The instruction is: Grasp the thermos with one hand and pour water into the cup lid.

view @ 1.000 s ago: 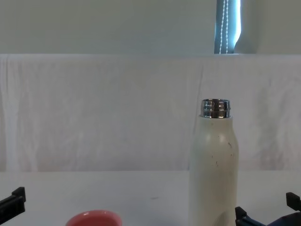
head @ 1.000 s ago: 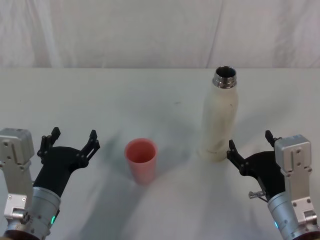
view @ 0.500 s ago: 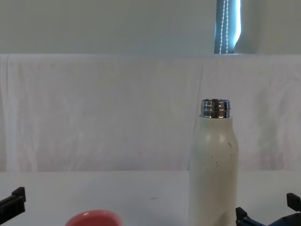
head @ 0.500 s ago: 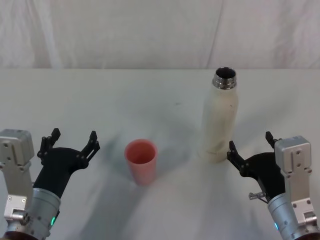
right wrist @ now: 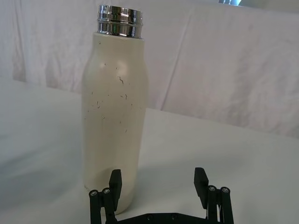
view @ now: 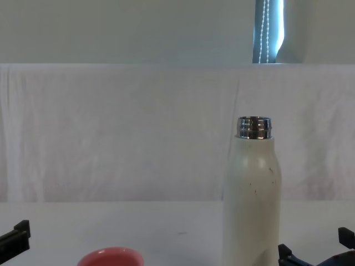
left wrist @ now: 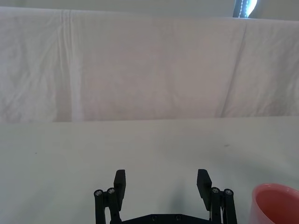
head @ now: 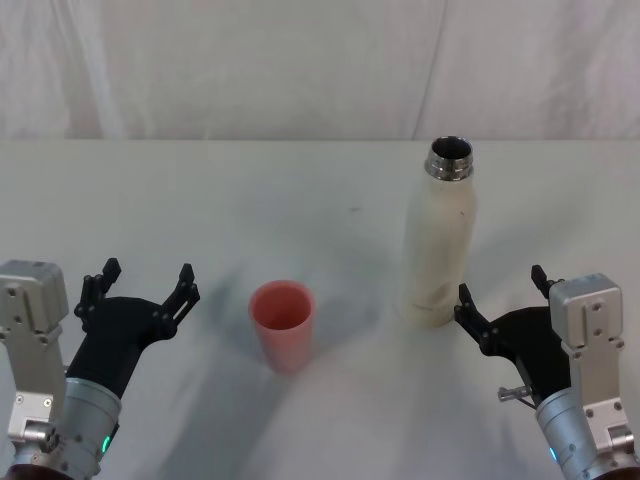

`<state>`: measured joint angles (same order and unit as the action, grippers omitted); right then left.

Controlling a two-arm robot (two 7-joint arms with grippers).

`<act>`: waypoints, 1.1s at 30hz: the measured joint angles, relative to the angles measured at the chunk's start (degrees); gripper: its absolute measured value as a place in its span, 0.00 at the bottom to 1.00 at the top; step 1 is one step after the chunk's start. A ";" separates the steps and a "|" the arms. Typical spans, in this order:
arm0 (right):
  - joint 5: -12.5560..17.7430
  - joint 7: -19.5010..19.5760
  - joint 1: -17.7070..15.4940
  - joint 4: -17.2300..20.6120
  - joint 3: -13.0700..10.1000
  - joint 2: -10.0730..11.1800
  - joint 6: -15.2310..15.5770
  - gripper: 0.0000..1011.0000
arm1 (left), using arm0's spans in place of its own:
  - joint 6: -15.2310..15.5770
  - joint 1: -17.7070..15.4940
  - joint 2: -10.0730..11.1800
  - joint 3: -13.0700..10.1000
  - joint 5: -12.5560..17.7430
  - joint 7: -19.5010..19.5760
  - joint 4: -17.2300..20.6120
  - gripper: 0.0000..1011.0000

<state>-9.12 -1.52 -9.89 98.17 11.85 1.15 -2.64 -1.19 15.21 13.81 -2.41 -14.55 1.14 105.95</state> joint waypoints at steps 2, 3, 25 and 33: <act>0.01 0.00 0.00 0.00 0.00 0.01 0.00 0.99 | 0.00 0.00 0.00 0.00 0.00 0.00 0.00 0.99; 0.01 0.00 0.00 0.00 0.01 0.02 0.00 0.99 | 0.00 0.00 0.00 0.00 0.00 0.00 0.00 0.99; 0.05 0.00 0.00 0.08 0.08 0.04 0.00 0.99 | 0.00 0.00 0.00 0.00 0.00 0.00 0.00 0.99; 0.05 0.00 0.00 0.08 0.08 0.03 0.00 0.99 | 0.00 0.00 0.00 0.00 0.00 0.00 0.00 0.99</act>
<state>-9.07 -1.52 -9.89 98.25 11.93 1.19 -2.64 -1.19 15.21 13.81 -2.41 -14.54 1.14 105.95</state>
